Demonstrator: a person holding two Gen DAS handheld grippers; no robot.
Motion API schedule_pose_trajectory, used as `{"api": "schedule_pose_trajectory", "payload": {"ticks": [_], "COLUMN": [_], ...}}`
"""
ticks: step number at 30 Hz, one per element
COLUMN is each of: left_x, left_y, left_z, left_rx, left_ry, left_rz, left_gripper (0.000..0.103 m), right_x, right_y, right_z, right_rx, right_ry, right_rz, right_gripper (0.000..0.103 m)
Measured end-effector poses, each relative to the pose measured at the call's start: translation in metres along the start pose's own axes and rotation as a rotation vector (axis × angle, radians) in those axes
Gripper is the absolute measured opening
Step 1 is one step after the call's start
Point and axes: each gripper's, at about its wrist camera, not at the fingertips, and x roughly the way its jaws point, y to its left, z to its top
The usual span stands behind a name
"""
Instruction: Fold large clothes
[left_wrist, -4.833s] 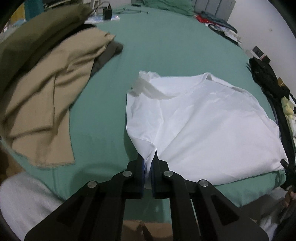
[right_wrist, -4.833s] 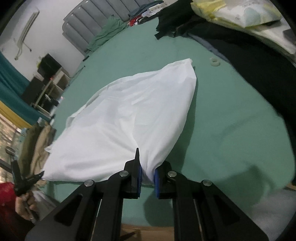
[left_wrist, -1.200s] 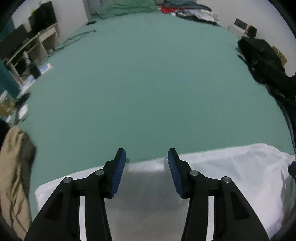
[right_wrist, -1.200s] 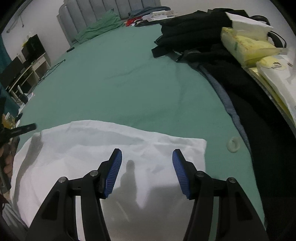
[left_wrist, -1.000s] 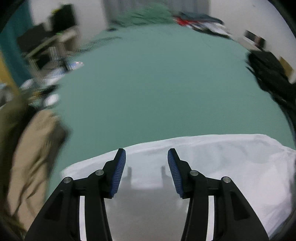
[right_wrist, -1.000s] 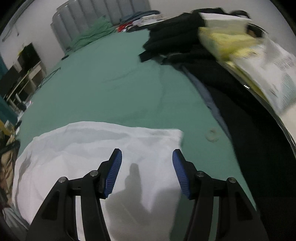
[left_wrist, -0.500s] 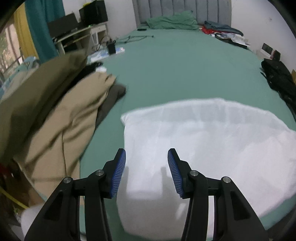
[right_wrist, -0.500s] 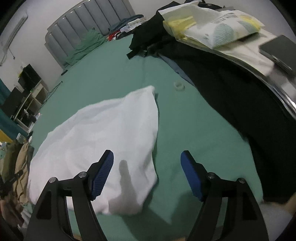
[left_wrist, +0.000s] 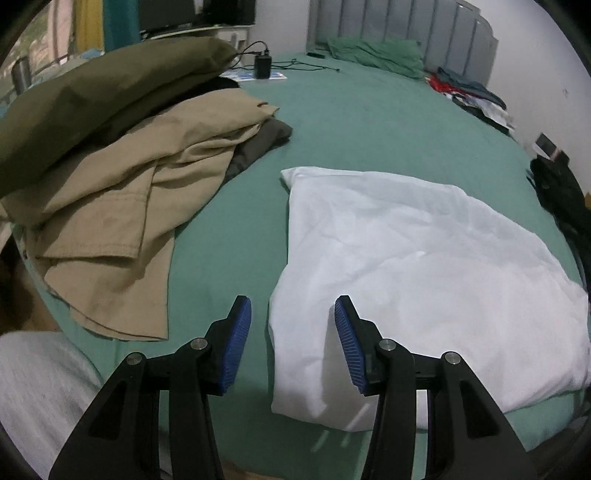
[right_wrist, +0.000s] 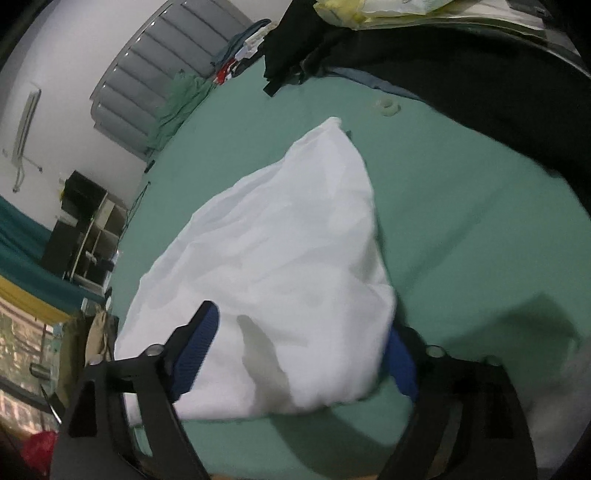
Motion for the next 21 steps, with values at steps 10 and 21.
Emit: {"api": "schedule_pose_trajectory", "payload": {"ticks": [10,21], "left_x": [-0.008,-0.022], "left_y": [-0.017,-0.122], "left_z": [0.000,0.000], "left_rx": [0.018,0.197], "left_ry": [0.000,0.003], "left_rz": [-0.027,-0.182], "left_gripper": [0.050,0.050], "right_x": [0.051,0.069], "right_y": [0.051,0.062], "right_z": [-0.008,-0.011], "right_rx": [-0.037,-0.034], "right_ry": [0.081,0.086], "right_rz": [0.198,0.258], "right_gripper": [0.090,0.090]}}
